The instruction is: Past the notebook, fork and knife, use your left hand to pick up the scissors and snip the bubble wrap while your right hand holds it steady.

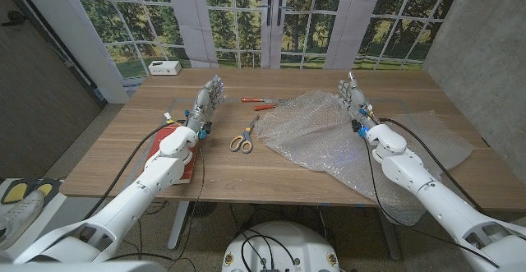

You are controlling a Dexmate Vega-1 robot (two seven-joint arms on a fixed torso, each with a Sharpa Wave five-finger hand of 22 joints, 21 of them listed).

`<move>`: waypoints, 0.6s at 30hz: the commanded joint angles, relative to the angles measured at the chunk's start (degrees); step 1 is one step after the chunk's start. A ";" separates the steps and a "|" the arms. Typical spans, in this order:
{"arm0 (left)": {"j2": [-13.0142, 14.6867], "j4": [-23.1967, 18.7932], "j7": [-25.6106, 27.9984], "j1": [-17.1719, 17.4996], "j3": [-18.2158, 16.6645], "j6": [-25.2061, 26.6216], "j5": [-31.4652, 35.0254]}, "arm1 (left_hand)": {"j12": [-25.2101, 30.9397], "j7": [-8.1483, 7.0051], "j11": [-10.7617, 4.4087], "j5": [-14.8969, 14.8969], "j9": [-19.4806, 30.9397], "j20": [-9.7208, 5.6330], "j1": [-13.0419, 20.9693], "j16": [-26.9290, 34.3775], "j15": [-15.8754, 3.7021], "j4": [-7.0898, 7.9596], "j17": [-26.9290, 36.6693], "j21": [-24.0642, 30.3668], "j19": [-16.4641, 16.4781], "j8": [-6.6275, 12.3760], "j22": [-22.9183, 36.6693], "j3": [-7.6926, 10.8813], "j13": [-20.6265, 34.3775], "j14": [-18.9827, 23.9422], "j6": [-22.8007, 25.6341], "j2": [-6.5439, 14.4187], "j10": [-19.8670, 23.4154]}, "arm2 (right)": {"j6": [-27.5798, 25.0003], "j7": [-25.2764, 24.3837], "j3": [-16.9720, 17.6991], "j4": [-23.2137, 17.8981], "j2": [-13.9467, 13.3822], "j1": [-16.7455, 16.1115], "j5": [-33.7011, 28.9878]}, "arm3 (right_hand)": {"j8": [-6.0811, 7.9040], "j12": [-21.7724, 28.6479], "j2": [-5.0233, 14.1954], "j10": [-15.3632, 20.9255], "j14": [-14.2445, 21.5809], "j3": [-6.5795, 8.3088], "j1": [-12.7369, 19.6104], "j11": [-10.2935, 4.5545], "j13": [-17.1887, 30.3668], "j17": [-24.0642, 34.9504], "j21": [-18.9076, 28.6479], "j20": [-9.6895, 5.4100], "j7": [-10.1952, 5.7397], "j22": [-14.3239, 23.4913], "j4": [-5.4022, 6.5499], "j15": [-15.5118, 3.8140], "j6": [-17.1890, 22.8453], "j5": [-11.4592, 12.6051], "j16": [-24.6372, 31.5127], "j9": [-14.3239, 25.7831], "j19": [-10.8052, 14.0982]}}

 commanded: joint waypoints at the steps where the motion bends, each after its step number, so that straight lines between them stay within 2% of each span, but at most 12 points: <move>1: 0.32 -0.59 -0.14 0.66 0.39 -0.67 0.70 | 0.29 -0.43 -0.16 0.40 0.31 0.00 0.50 0.31 -0.14 0.20 0.21 0.38 0.54 0.36 0.07 0.40 0.07 0.39 0.07 -0.04 0.56 | -1.18 -0.96 0.40 -2.43 -0.92 -2.06 0.63 | 0.24 0.41 -0.04 0.07 -0.48 -0.48 0.42 0.55 0.31 0.09 0.26 0.07 0.50 0.15 0.04 -0.04 0.05 0.37 0.23 0.25 0.40; 11: 0.50 -0.94 0.03 1.03 0.30 -1.26 1.04 | 0.27 -0.41 -0.08 0.40 0.32 0.05 0.51 0.31 -0.12 0.21 0.21 0.38 0.55 0.32 0.07 0.43 0.07 0.44 0.12 0.01 0.51 | -1.10 -1.27 0.35 -3.34 -1.32 -2.38 0.14 | 0.26 0.39 0.00 0.01 -0.46 -0.47 0.44 0.46 0.32 0.10 0.26 0.07 0.51 0.15 0.06 -0.06 0.04 0.32 0.25 0.25 0.34; 16: 1.07 -0.96 3.57 1.28 0.65 -4.14 6.01 | 0.39 -0.54 -0.29 0.39 0.32 0.00 0.52 0.33 -0.26 0.21 0.21 0.41 0.67 0.40 0.07 0.45 0.07 0.52 0.42 0.03 0.81 | -1.58 -1.78 0.24 -3.89 -1.64 -2.41 -0.31 | 0.26 0.40 0.00 0.04 -0.45 -0.47 0.45 0.44 0.32 0.10 0.26 0.11 0.53 0.15 0.06 -0.09 0.02 0.30 0.25 0.25 0.31; 18: 1.38 -0.90 3.68 1.24 0.68 -4.98 6.90 | 0.63 -0.62 -0.69 0.40 0.32 -0.23 0.60 0.53 -0.62 0.16 0.20 0.64 1.34 0.55 0.06 0.49 0.07 1.13 0.97 0.03 1.45 | -2.07 -2.28 0.24 -4.43 -1.86 -2.48 -0.49 | 0.34 0.40 -0.01 0.02 -0.04 -0.47 0.53 0.44 0.32 0.08 0.55 -0.56 0.77 0.14 0.02 0.18 0.20 0.26 0.40 0.25 1.07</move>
